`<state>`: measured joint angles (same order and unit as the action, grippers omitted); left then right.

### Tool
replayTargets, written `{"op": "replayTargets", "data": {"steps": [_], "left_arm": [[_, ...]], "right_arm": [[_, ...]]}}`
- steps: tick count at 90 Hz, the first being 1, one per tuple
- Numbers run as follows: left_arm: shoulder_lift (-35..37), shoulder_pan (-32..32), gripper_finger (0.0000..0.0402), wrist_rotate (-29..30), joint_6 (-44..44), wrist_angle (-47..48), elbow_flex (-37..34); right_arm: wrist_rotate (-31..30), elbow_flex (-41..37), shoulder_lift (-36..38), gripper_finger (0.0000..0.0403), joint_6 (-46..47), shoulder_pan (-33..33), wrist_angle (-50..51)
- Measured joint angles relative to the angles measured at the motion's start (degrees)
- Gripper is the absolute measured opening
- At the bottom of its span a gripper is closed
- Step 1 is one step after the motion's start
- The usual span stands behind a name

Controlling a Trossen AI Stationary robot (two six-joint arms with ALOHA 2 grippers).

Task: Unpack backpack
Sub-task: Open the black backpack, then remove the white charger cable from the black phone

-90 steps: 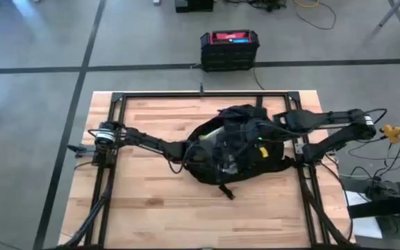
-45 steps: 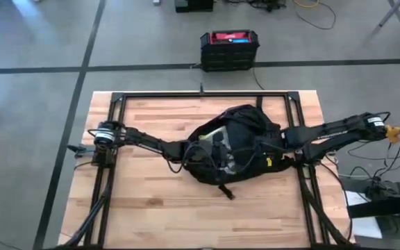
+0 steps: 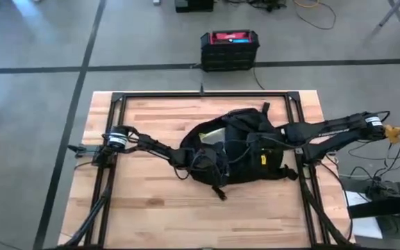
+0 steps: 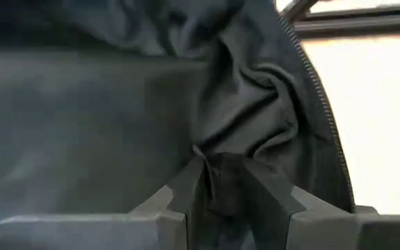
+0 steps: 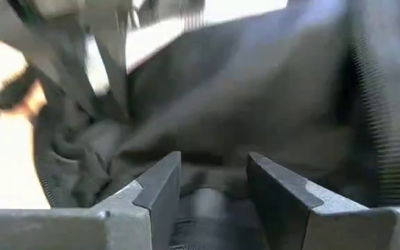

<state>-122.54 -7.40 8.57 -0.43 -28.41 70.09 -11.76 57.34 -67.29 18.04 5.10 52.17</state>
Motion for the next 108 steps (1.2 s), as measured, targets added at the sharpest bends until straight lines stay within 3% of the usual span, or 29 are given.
{"op": "replayTargets", "data": {"steps": [18, 34, 53, 63, 79, 108], "left_arm": [[1.2, -2.7, 0.0078, 1.8, -0.4, 3.9, -0.1], [4.6, -6.6, 0.0078, 8.2, -0.7, 11.9, -0.2], [11.9, -11.8, 0.0078, 21.2, -10.3, 34.2, -0.4], [16.0, -13.1, 0.0078, 23.4, -16.4, 48.1, -0.5], [21.2, -13.9, 0.0078, 22.9, -14.0, 57.9, -0.6], [22.1, -5.3, 0.0114, 11.2, -1.8, 53.4, -4.1]], "right_arm": [[-7.3, 4.9, -1.5, 0.0158, -4.1, -0.7, 0.8], [-8.0, -0.1, -4.2, 0.0145, -1.6, -2.0, 2.1], [-5.6, -10.9, -7.5, 0.0134, 6.5, -0.7, -2.8], [-6.1, -13.7, -8.7, 0.0133, 8.4, 0.4, -5.4], [-6.0, -14.1, -9.2, 0.0145, 8.9, 1.1, -7.5], [-6.0, -14.2, -9.4, 0.0162, 8.0, 2.8, -9.8]]}}
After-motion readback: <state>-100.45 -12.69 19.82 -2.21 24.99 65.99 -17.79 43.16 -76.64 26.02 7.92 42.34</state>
